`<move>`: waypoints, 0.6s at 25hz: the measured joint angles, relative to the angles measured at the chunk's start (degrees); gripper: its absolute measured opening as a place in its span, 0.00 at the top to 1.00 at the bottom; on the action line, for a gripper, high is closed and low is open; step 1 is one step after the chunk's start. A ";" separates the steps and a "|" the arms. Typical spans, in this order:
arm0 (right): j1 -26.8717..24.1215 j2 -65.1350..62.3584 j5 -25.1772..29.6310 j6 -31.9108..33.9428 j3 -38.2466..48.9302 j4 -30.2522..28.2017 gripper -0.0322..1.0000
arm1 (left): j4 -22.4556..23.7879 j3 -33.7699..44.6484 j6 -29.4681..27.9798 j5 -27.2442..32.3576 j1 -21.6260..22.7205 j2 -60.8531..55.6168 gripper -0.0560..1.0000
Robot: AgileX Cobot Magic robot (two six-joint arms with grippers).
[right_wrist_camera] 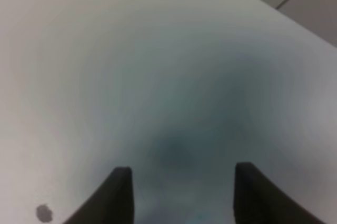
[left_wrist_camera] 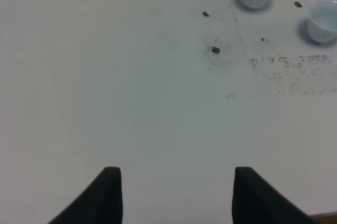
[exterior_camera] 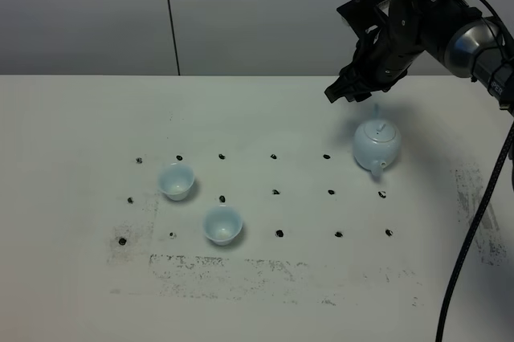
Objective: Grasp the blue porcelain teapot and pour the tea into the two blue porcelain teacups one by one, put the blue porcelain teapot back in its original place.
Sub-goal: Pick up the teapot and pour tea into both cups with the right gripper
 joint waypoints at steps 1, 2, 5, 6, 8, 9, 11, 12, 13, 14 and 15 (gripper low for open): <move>-0.22 0.26 0.00 -0.06 0.00 -0.19 0.56 | 0.00 0.00 0.00 0.00 0.00 0.00 0.48; -0.59 0.67 0.00 -0.10 0.00 -0.24 0.56 | 0.00 0.00 0.00 0.00 0.00 0.00 0.48; -1.28 1.65 0.12 0.00 0.00 -0.38 0.56 | 0.00 0.00 0.00 0.00 0.00 0.00 0.48; -1.35 1.83 0.18 0.00 0.00 -0.49 0.56 | 0.00 0.00 0.00 0.00 0.00 0.00 0.48; -1.89 1.93 0.51 0.00 0.00 -1.24 0.56 | 0.00 0.00 0.00 0.00 0.00 0.00 0.48; -2.17 1.93 0.64 0.06 0.00 -1.72 0.56 | 0.00 0.00 0.00 0.00 0.00 0.00 0.48; -2.53 1.93 1.07 0.27 -0.07 -2.83 0.56 | 0.00 0.00 0.00 0.00 0.00 0.00 0.48; -2.90 1.93 1.62 0.27 -0.07 -3.33 0.56 | 0.00 0.00 0.00 0.00 0.00 0.00 0.48; -3.08 1.93 2.24 0.28 -0.07 -3.62 0.56 | 0.00 0.00 0.00 0.00 0.00 0.00 0.48; -3.28 1.93 2.61 0.28 -0.07 -4.27 0.56 | 0.00 0.00 0.04 0.00 0.00 0.00 0.48; -3.48 1.93 3.01 0.28 -0.07 -4.85 0.56 | 0.00 0.00 0.04 0.00 0.00 0.00 0.48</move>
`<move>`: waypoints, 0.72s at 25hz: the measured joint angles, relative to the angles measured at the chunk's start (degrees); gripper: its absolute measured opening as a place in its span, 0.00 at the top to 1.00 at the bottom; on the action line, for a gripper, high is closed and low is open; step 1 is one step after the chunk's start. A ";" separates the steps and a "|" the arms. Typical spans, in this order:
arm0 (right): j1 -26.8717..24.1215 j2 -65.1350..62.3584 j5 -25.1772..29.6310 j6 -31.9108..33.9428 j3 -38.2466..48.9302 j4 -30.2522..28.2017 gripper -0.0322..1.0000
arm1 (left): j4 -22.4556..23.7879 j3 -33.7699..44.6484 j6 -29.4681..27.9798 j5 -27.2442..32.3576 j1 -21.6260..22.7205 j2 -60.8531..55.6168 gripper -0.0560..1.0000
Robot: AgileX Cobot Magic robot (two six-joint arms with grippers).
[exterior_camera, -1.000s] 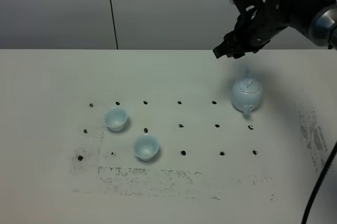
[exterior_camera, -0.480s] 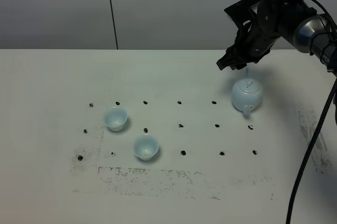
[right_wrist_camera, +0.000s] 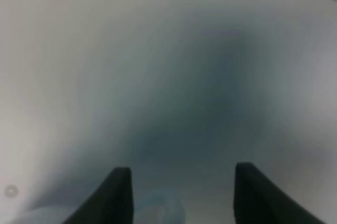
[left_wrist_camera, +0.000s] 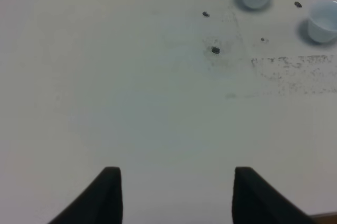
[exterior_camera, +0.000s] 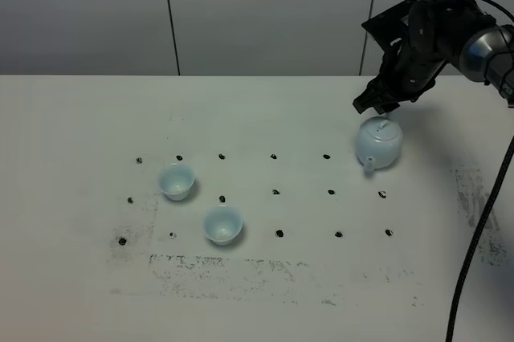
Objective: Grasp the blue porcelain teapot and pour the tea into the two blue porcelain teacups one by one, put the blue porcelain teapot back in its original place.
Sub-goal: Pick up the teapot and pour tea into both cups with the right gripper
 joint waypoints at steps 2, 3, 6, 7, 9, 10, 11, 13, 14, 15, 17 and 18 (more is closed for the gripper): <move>-0.18 0.00 0.93 0.00 0.00 -1.27 0.56 | 0.00 0.00 0.00 0.00 0.00 0.00 0.48; -0.27 0.00 1.37 0.00 0.00 -1.74 0.56 | 0.00 0.00 0.00 0.00 0.00 0.00 0.48; -0.61 0.00 2.35 0.00 0.00 -2.53 0.56 | 0.00 0.00 0.00 0.00 0.00 0.00 0.48; -0.66 0.00 2.42 0.00 0.00 -2.80 0.56 | 0.00 0.00 0.00 0.00 0.00 0.00 0.48; -0.92 0.00 2.74 0.00 0.00 -2.85 0.56 | 0.00 0.00 0.00 0.00 0.00 0.00 0.48; -1.03 0.00 2.86 0.00 -0.03 -2.92 0.56 | 0.00 0.00 0.00 0.00 0.00 0.00 0.48; -1.11 0.00 3.20 0.00 -0.23 -3.08 0.56 | 0.00 0.00 0.00 0.00 0.00 0.00 0.48; -1.31 0.00 3.45 0.00 -0.39 -3.51 0.56 | 0.00 0.00 0.00 0.00 0.00 0.00 0.48; -1.37 0.00 3.60 0.00 -0.44 -3.92 0.56 | 0.00 0.00 0.00 0.00 0.00 0.00 0.48; -1.61 0.00 3.76 0.00 -0.43 -4.06 0.56 | 0.00 0.00 0.00 0.00 0.00 0.00 0.48; -1.92 0.00 4.30 0.00 -0.43 -4.33 0.56 | 0.00 0.00 0.00 0.00 0.00 0.00 0.48; -2.28 -0.06 4.74 0.00 -0.43 -4.33 0.56 | 0.00 0.00 0.00 0.00 0.00 0.00 0.48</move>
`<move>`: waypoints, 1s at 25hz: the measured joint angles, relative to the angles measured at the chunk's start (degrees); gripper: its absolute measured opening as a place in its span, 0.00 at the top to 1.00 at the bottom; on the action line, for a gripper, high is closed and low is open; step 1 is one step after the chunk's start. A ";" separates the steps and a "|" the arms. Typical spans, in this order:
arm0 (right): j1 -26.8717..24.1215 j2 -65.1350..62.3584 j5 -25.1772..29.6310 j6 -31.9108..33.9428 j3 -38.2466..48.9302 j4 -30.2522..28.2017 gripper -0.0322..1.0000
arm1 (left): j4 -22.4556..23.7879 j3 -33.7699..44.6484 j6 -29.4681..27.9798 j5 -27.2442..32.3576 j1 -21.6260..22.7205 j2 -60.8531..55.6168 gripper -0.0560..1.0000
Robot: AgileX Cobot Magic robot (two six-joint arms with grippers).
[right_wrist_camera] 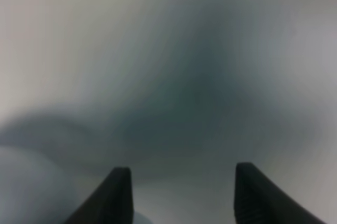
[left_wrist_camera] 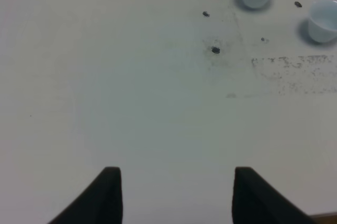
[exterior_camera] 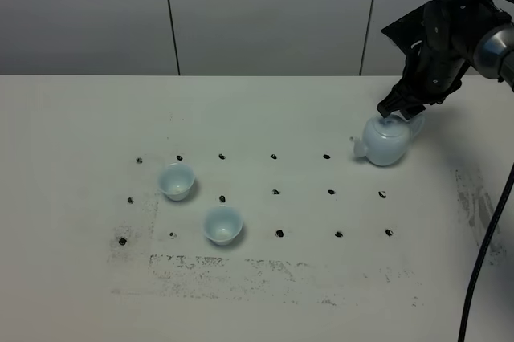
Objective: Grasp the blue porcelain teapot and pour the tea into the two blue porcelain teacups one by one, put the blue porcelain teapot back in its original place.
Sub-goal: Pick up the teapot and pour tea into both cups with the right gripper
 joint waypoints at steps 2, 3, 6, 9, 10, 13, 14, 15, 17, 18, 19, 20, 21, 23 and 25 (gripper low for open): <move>-0.54 -0.19 0.68 0.00 0.00 -0.12 0.56 | 0.00 0.00 0.00 0.00 0.00 0.00 0.48; -0.90 -0.33 1.05 0.00 0.00 -0.14 0.56 | 0.00 0.00 0.00 0.00 0.00 0.00 0.48; -1.69 -0.67 3.11 0.00 0.00 -0.19 0.56 | 0.00 0.00 0.00 0.00 0.00 0.00 0.48; -1.88 -1.39 3.94 0.19 0.00 -0.44 0.56 | 0.00 0.00 0.00 0.00 0.00 0.00 0.48; -1.88 -1.87 4.14 0.39 0.00 -0.44 0.56 | 0.00 0.00 0.00 0.00 0.00 0.00 0.48; -1.88 -3.74 4.28 1.13 0.06 -0.05 0.56 | 0.00 0.00 0.00 0.00 0.00 0.00 0.48; -1.88 -4.76 3.90 1.50 0.60 0.05 0.56 | 0.00 0.00 0.00 0.00 0.00 0.00 0.48; -1.88 -5.89 2.57 2.14 2.12 0.27 0.56 | 0.00 0.00 0.00 0.00 0.00 0.00 0.48; -1.88 -9.63 -2.93 2.61 7.80 0.81 0.56 | 0.00 0.00 0.00 0.00 0.00 0.00 0.48; -2.05 -11.52 -7.35 2.68 12.03 1.39 0.56 | 0.00 0.00 0.00 0.00 0.00 0.00 0.48; -2.27 -13.79 -12.11 2.89 16.36 2.02 0.56 | 0.00 0.00 0.00 0.00 0.00 0.00 0.48; -2.35 -15.74 -16.55 3.41 20.29 2.47 0.56 | 0.00 0.00 0.00 0.00 0.00 0.00 0.48; -2.78 -17.17 -19.92 4.11 23.06 2.82 0.56 | 0.00 0.00 0.00 0.00 0.00 0.00 0.48; -3.44 -18.35 -26.47 6.67 27.64 3.04 0.56 | 0.00 0.00 0.00 0.00 0.00 0.00 0.48; -3.91 -18.35 -31.03 8.87 30.48 3.26 0.56 | 0.00 0.00 0.00 0.00 0.00 0.00 0.48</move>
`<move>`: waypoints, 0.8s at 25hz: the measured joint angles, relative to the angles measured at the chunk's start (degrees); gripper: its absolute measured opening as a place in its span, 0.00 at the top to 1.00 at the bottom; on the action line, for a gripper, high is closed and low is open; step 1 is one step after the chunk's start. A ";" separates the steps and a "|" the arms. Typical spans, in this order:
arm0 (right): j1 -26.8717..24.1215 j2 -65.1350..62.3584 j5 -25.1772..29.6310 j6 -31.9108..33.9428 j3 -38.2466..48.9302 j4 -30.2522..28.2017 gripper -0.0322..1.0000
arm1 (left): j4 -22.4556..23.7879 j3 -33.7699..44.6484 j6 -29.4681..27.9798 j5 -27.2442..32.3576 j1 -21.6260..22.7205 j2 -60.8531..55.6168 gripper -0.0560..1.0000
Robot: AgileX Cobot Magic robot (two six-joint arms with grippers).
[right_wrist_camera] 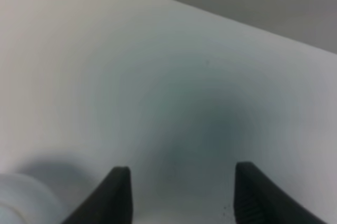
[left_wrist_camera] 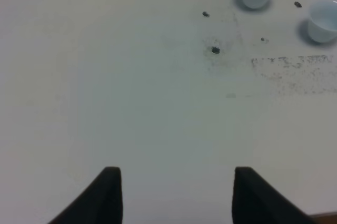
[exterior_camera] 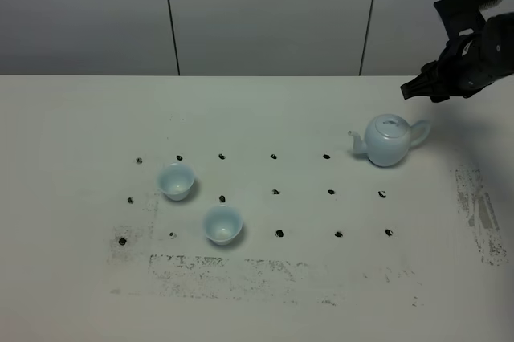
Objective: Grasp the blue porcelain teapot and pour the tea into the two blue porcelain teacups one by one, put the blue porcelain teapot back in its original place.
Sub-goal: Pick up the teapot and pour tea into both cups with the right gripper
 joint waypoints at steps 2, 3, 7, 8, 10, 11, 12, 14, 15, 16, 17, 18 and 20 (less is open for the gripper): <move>-0.09 0.63 -3.26 1.53 1.83 0.04 0.56 | 0.00 0.00 0.00 0.00 0.00 0.00 0.48; -0.14 1.09 -4.32 1.86 2.09 0.08 0.56 | 0.00 0.00 0.00 0.00 0.00 0.00 0.48; -0.26 3.07 -5.55 2.31 2.15 0.92 0.56 | 0.00 0.00 0.06 0.00 0.00 0.00 0.48; -0.34 3.36 -5.02 2.44 2.15 1.08 0.56 | 0.00 0.00 0.06 0.00 0.00 0.00 0.48; -0.44 3.73 -3.28 2.44 2.15 1.29 0.56 | 0.00 0.00 0.06 0.00 0.00 0.00 0.48; -0.44 3.74 -2.26 2.44 2.15 1.29 0.56 | 0.00 0.00 0.06 0.00 0.00 0.00 0.48; -0.44 3.74 -1.01 2.44 2.15 1.34 0.56 | 0.00 0.00 0.06 0.00 0.00 0.00 0.48; -0.44 3.74 1.58 2.10 2.15 1.52 0.56 | 0.00 0.00 0.06 0.00 0.00 0.00 0.48; -0.44 3.74 3.11 1.69 2.15 1.81 0.56 | 0.00 0.00 0.06 0.00 0.00 0.00 0.48; -0.44 3.74 4.64 1.11 2.15 2.08 0.56 | 0.00 0.00 0.06 0.00 0.00 0.00 0.48; -0.44 3.74 5.86 0.76 2.15 2.55 0.56 | 0.00 0.00 0.06 0.00 0.00 0.00 0.48; -0.44 3.74 7.27 0.55 2.15 2.94 0.56 | 0.00 0.00 0.06 0.00 0.00 0.00 0.48; -0.44 3.74 9.91 0.50 2.15 3.26 0.56 | 0.00 0.00 0.06 0.00 0.00 0.00 0.48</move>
